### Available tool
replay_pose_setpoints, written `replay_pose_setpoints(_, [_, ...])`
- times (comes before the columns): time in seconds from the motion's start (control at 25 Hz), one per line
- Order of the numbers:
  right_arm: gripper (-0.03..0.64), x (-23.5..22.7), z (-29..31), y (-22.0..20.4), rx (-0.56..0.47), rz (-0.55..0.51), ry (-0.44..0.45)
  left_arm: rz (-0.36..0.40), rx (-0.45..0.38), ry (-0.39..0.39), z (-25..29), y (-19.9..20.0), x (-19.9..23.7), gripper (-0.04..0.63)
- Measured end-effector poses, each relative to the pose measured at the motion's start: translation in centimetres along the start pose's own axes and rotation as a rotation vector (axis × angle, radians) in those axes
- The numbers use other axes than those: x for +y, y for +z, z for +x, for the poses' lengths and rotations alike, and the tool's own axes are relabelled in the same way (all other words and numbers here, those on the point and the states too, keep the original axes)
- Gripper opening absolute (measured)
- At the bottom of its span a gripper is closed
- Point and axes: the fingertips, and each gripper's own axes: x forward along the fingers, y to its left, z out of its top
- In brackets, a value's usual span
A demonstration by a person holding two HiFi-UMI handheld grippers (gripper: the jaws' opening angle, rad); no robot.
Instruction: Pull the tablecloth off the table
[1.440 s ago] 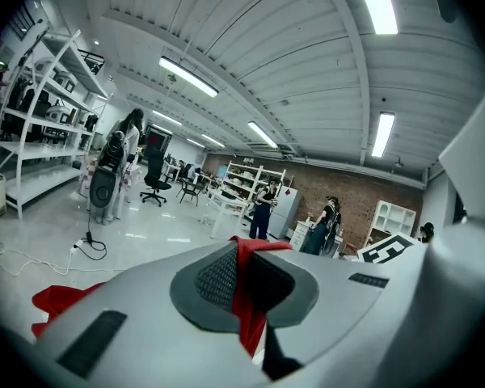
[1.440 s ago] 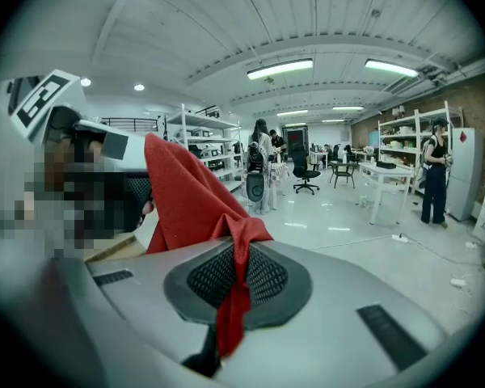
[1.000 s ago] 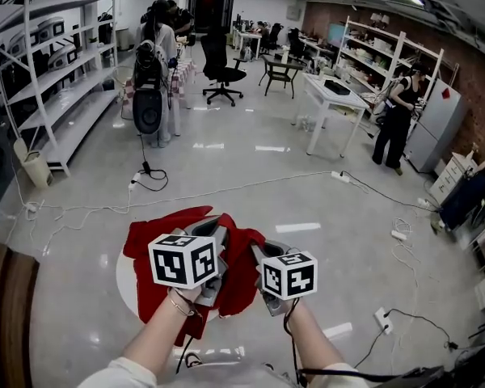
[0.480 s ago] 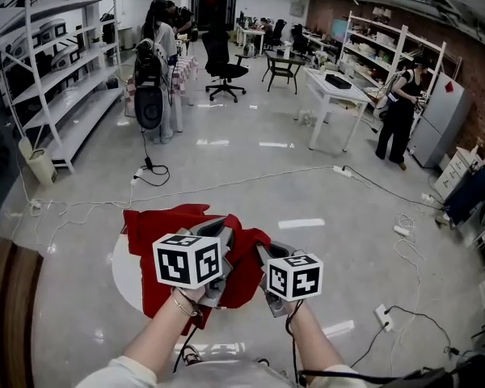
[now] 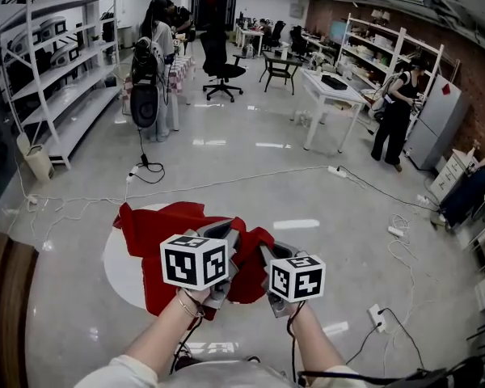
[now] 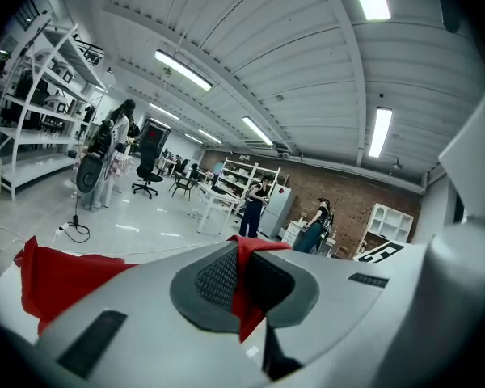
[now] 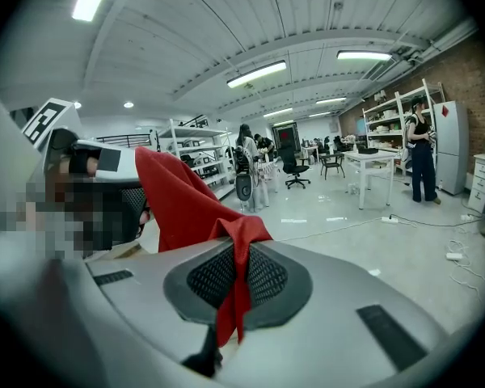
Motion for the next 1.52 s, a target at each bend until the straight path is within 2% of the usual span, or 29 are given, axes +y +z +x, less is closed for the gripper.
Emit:
replay_pose_setpoints(0.4, [0.028, -3.5, -3.5, -1.1, -0.029, 0.039, -0.058, 0.009, 0.022, -0.058, 2.2, -1.4, -4.3, 0.017])
replay_pose_setpoints(0.96, [0.028, -11.6, -10.0, -4.2, -0.051, 0.130, -0.146, 0.023, 0.094, -0.137, 7.5, -6.1, -12.4, 0.017])
replay_pose_setpoints(1.28, [0.028, -16.2, -13.5, -6.0, -0.068, 0.193, -0.221, 0.038, 0.138, -0.236, 10.7, -8.7, -17.1, 0.017])
replay_pose_setpoints(1.52, [0.028, -18.7, -15.5, -6.3, -0.083, 0.236, -0.277, 0.051, 0.173, -0.290, 12.6, -9.2, -19.4, 0.017])
